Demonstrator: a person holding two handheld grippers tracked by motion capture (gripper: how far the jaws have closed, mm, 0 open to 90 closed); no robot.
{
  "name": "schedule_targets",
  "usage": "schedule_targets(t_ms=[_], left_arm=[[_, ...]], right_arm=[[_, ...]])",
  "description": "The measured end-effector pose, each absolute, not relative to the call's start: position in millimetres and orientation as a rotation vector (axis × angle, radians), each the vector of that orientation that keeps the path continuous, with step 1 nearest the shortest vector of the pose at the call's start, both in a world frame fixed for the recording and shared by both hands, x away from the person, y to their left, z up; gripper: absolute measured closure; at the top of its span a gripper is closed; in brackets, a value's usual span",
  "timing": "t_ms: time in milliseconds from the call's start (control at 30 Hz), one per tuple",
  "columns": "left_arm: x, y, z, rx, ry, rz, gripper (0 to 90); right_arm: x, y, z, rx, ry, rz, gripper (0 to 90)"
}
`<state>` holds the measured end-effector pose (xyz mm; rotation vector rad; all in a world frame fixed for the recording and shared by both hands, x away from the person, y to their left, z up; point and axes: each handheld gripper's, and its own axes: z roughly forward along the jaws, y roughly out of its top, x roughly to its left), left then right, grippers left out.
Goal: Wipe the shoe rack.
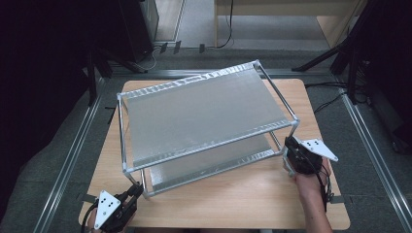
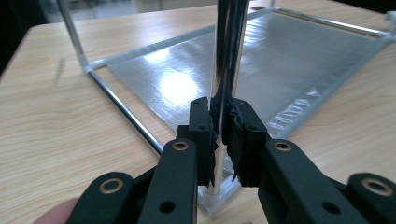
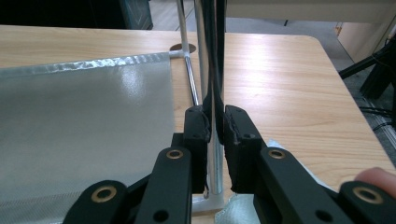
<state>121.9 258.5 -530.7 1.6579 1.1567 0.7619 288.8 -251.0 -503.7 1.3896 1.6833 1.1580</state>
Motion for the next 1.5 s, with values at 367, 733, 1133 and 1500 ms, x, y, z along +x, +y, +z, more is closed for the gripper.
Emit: schedule_targets(t_ms=[367, 733, 1133, 1500], left_arm=[[117, 248, -530, 1.668, 1.083, 0.709, 76.4], [124, 246, -530, 1.66, 1.102, 0.713, 79.4], [124, 245, -528, 1.67, 1.096, 0.707, 79.3], [126, 238, -529, 1.668, 1.161, 0.721, 79.6]], right_arm=[[279, -270, -501, 1.416, 1.673, 1.137, 80.2], [250, -325, -490, 1.342, 1.681, 1.286, 45.4], [276, -321, -541, 1.638, 1.807, 0.957, 26.5], [272, -311, -543, 1.694, 1.833, 0.856, 67.1]])
